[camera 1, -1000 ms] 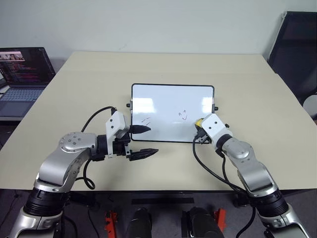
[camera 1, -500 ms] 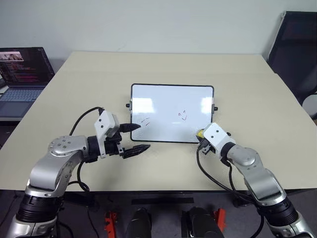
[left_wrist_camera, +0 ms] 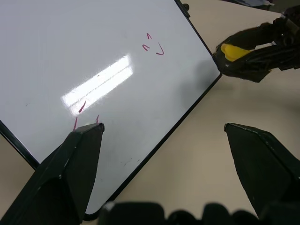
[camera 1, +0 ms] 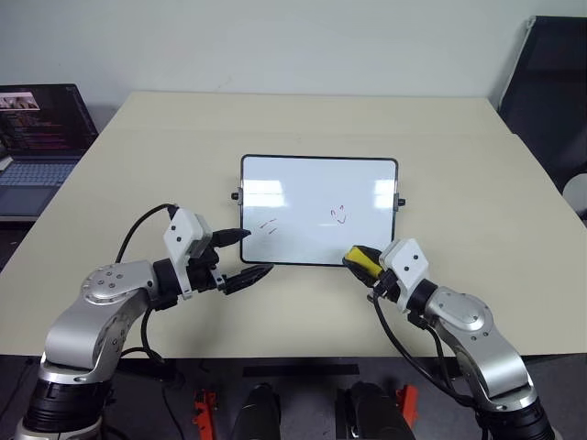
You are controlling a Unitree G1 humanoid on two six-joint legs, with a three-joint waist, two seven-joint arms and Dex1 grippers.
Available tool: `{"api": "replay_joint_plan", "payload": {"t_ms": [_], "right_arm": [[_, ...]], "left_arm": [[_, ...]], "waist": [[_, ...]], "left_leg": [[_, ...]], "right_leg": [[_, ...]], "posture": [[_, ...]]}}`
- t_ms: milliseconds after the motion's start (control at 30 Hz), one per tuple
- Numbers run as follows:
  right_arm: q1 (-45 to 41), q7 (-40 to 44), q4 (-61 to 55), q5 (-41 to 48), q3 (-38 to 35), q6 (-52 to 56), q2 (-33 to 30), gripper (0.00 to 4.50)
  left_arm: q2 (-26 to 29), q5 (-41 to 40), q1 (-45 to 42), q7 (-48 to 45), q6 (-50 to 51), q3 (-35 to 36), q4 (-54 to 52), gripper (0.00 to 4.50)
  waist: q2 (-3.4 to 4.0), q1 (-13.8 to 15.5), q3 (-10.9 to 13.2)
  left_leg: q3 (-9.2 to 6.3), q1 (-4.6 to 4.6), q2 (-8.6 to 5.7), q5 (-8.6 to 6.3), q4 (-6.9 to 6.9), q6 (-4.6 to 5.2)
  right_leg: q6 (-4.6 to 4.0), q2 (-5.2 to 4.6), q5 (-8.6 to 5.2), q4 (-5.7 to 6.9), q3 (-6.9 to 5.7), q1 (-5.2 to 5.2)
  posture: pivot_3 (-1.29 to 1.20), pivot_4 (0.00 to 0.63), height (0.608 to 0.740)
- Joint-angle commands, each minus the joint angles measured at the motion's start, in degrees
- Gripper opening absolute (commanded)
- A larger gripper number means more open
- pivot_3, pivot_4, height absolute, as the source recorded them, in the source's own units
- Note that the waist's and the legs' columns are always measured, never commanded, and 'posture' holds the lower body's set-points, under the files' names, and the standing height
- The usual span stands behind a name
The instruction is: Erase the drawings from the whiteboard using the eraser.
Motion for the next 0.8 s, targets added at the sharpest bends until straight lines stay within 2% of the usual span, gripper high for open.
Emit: {"api": "replay_joint_plan", "payload": {"t_ms": [33,167,400,500,633,800], "right_arm": [[0.46,-2.46,2.90,-2.89,1.04,-6.87,0.76,1.09],[-3.36,-5.47,6.30,-5.28,2.01,-10.77,3.35,1.09],[-19.12,-11.01,21.11,-12.06,2.39,-11.98,6.08,1.09],[-23.32,-12.60,26.61,-13.45,2.34,-12.70,7.02,1.09],[-23.78,-10.60,30.37,-14.10,3.66,-11.29,7.09,1.09],[-19.85,-4.09,28.54,-14.43,7.47,-8.44,4.08,1.09]], "left_arm": [[-0.68,-0.95,0.57,1.43,-0.65,1.68,-2.56,4.50],[-1.93,-0.67,-0.20,3.04,-1.25,1.36,-1.99,4.50],[-2.20,-0.52,-1.93,3.15,-0.75,-0.14,-1.43,4.50],[-2.23,-0.52,-2.83,3.40,-0.13,-0.92,-1.83,4.50],[-2.07,-0.91,-3.83,4.02,0.99,-1.26,-2.50,4.50],[-2.00,-1.35,-4.92,4.83,2.63,-1.34,-3.42,4.50]], "waist": [[0.00,0.04,0.00],[0.00,0.06,0.00],[-0.01,-0.20,0.01],[-0.01,0.06,0.01],[-0.01,-0.03,0.01],[-0.03,-0.16,0.00]], "left_leg": [[-0.01,0.00,0.00,0.00,0.00,0.00],[-0.01,0.00,0.00,0.00,0.00,0.00],[-0.04,0.08,0.00,0.02,0.03,0.00],[-0.03,0.04,-0.01,0.02,0.02,-0.01],[-0.02,0.03,-0.01,0.01,-0.03,-0.01],[-0.04,0.18,-0.01,0.01,0.00,0.00]], "right_leg": [[0.00,0.00,0.00,0.01,0.00,0.00],[-0.01,0.00,0.00,0.06,-0.01,-0.01],[0.02,0.03,0.05,0.16,-0.03,0.02],[0.26,0.03,0.18,0.14,-0.02,0.00],[0.26,0.03,0.18,0.13,-0.02,0.00],[0.27,0.03,0.18,0.19,-0.02,0.09]], "posture": [[0.00,0.150,0.740],[0.00,0.150,0.740],[0.00,0.150,0.740],[0.00,0.150,0.740],[0.00,0.150,0.740],[0.00,0.150,0.740]]}}
